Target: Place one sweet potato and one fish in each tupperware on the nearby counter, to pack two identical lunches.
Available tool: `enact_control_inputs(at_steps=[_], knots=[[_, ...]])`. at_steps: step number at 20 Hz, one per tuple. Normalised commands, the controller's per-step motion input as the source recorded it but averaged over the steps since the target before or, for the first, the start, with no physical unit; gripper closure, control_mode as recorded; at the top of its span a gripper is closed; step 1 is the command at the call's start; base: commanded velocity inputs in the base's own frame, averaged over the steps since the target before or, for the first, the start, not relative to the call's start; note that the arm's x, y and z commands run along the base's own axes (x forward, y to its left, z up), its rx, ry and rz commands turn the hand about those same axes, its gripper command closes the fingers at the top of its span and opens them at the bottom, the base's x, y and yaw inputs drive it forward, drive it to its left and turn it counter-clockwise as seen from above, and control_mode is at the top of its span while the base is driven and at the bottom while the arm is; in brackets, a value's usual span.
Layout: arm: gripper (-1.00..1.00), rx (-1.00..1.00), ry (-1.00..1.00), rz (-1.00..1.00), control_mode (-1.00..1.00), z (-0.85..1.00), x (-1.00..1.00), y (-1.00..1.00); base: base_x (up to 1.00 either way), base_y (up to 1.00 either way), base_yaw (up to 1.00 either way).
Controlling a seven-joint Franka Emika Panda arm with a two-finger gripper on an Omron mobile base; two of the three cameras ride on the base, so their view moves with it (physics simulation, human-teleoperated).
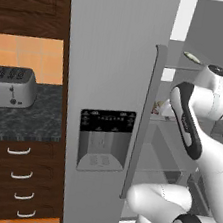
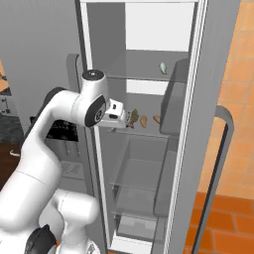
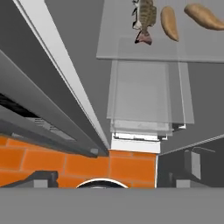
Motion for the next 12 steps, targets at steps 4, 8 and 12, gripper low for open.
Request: enact_control_inputs(at_steps=[4, 8, 12], knots=[[-1.0, 0.0, -0.03, 0.02, -1.0, -0.21, 0.13, -0.25, 0.0, 0.0, 0.0], [-1.0, 0.0, -0.03, 0.08, -1.0, -0.1, 0.07, -0.46, 0.0, 0.0, 0.0], [-1.0, -0.04, -0.04, 0.05, -1.0, -0.36, 0.03, -0.6, 0.0, 0.0, 0.0]])
